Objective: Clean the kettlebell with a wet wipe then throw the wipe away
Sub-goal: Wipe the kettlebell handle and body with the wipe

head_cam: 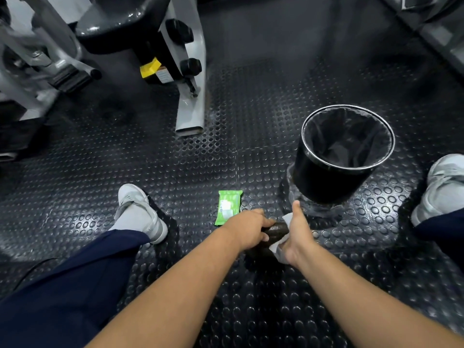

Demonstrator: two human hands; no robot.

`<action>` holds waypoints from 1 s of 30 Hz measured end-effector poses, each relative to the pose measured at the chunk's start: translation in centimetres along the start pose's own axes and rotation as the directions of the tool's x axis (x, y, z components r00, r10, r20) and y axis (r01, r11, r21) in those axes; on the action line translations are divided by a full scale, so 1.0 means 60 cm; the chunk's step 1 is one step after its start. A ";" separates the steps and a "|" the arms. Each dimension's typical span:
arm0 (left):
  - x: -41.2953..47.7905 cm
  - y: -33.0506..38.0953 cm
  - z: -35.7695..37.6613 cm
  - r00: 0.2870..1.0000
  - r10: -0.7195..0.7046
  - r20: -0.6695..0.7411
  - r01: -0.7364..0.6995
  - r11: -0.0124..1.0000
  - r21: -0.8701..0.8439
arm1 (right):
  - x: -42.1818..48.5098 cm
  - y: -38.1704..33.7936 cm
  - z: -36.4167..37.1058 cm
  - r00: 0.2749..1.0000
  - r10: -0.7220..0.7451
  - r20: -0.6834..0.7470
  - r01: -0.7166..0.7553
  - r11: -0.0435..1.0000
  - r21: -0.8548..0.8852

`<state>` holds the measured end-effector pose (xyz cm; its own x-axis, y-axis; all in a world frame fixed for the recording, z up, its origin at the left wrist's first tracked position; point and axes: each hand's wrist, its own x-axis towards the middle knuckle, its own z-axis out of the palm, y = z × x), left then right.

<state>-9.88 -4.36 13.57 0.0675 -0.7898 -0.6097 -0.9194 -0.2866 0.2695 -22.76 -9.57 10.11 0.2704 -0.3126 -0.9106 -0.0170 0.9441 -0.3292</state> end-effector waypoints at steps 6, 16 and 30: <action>0.005 -0.003 -0.003 1.000 0.009 0.020 -0.010 1.000 0.006 | -0.008 -0.021 -0.006 0.999 -0.001 0.042 0.001 1.000 0.021; 0.007 -0.006 0.002 1.000 0.024 0.004 -0.024 1.000 -0.008 | -0.019 -0.016 -0.014 1.000 0.011 0.024 -0.012 0.999 0.036; 0.009 -0.013 0.005 0.999 0.039 0.004 -0.039 0.999 -0.005 | -0.016 -0.022 0.003 0.999 0.014 0.033 -0.021 0.973 0.231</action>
<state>-9.21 -4.42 12.81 0.0299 -0.7981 -0.6018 -0.9192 -0.2584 0.2970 -22.83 -10.47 11.48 0.3016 -0.2959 -0.9064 0.1997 0.9491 -0.2434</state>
